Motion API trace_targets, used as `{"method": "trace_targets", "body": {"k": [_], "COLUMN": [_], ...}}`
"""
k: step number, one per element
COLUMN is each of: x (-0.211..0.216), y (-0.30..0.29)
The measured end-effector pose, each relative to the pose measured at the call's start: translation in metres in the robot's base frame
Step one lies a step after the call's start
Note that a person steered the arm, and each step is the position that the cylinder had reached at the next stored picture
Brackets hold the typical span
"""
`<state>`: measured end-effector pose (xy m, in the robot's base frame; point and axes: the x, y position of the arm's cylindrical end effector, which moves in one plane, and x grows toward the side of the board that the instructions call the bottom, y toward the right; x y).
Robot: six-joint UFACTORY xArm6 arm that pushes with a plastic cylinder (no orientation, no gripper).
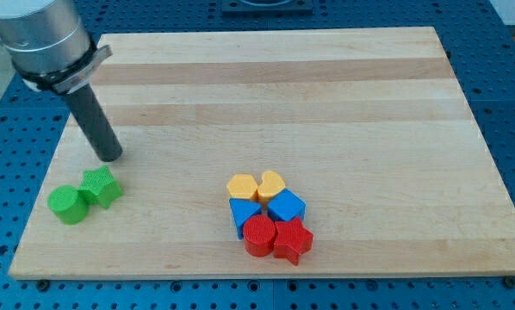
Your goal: Move the green star and green circle to the bottom left
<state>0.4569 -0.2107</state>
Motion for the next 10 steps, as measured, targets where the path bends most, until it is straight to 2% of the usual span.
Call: {"method": "trace_targets", "body": {"k": [1,2,4,10], "x": [0.0,0.012,0.037,0.037], "y": [0.035,0.044,0.042,0.017]}}
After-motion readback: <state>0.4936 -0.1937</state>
